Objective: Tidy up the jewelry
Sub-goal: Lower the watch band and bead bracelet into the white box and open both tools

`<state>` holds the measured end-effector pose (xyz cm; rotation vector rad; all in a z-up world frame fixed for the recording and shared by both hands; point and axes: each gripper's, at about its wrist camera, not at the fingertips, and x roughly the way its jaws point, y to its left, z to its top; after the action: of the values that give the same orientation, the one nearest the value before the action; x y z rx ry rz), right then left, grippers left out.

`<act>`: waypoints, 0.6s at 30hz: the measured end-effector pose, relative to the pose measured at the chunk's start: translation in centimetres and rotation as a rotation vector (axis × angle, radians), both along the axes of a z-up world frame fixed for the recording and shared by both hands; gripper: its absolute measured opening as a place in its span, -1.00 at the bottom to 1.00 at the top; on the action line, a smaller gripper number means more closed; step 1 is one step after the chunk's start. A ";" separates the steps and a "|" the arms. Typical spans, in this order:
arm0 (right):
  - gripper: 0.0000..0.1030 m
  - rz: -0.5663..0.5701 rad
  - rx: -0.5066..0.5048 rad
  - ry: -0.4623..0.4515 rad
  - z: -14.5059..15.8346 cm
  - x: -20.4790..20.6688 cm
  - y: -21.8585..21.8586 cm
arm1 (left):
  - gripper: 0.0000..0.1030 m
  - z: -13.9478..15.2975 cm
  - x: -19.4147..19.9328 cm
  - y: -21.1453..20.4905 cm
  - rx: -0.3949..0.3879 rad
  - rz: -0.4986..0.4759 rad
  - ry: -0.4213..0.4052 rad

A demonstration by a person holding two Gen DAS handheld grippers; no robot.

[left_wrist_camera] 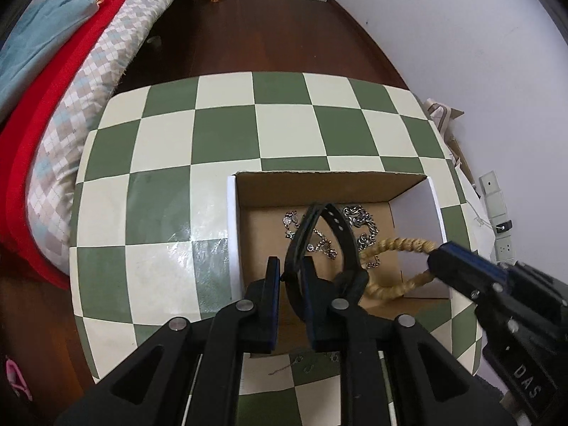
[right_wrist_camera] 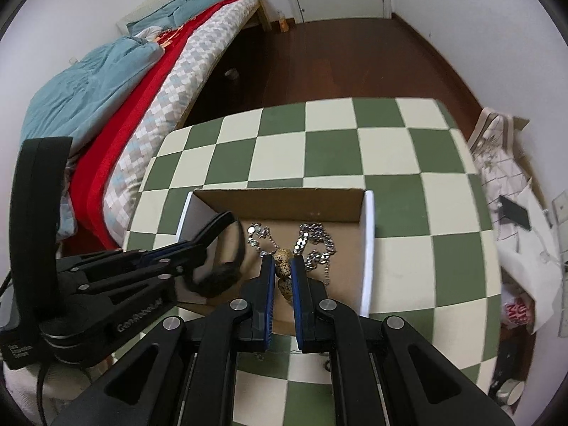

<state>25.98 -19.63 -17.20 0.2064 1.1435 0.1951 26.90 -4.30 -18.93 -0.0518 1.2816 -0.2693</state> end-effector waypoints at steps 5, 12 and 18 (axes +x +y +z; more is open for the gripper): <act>-0.78 -0.019 0.020 0.063 -1.1 0.6 -0.6 | -0.70 -0.1 0.4 0.0 0.000 0.025 0.019; -0.12 -0.048 -0.010 0.050 -0.1 0.1 -1.6 | 0.37 1.6 0.2 0.6 0.020 0.066 -0.041; 0.50 -0.068 -0.183 0.024 0.8 -1.3 -1.4 | 0.96 3.5 -1.0 1.4 0.095 0.109 -0.127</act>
<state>24.70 -20.99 -16.36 0.0854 1.1691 0.0270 25.90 -2.86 -15.39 -0.0231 1.1599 -0.1159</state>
